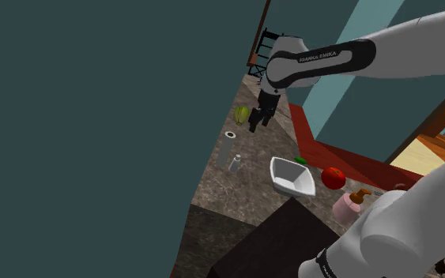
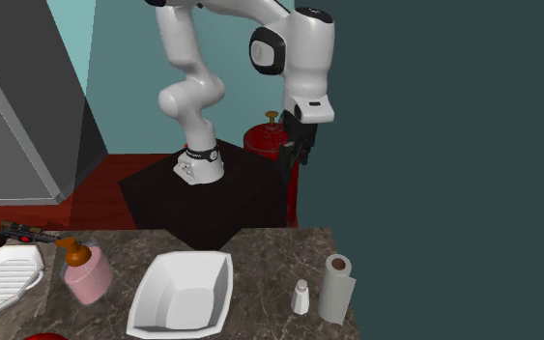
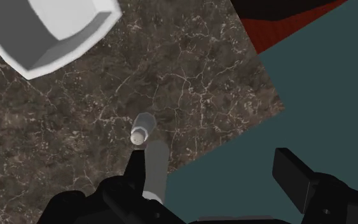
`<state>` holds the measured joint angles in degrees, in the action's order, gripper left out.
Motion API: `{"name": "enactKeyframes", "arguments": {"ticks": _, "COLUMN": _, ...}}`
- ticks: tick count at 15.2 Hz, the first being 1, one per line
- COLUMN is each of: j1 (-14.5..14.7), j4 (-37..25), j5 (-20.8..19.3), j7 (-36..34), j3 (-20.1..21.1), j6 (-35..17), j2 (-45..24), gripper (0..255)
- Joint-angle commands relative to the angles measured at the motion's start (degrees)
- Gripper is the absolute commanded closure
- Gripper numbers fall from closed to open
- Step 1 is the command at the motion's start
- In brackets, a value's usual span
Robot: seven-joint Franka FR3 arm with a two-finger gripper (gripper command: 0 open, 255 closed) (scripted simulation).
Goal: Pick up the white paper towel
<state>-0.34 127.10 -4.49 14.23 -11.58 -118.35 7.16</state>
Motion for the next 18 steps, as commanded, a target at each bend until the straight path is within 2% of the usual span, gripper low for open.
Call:
{"name": "enactKeyframes", "arguments": {"ticks": 1, "j1": -0.1, "j4": -2.8, "j5": 1.1, "j7": 1.3, "j3": -0.5, "j6": -2.0, "j2": -4.7, "gripper": 0}}
{"name": "enactKeyframes", "arguments": {"ticks": 9, "j1": -1.8, "j4": -16.7, "j5": 6.3, "j7": 6.2, "j3": -0.8, "j6": -6.1, "j2": -23.0, "gripper": 0}}
{"name": "enactKeyframes", "arguments": {"ticks": 18, "j1": -5.3, "j4": -38.0, "j5": 10.6, "j7": 9.4, "j3": 0.9, "j6": -4.9, "j2": -43.2, "gripper": 0}}
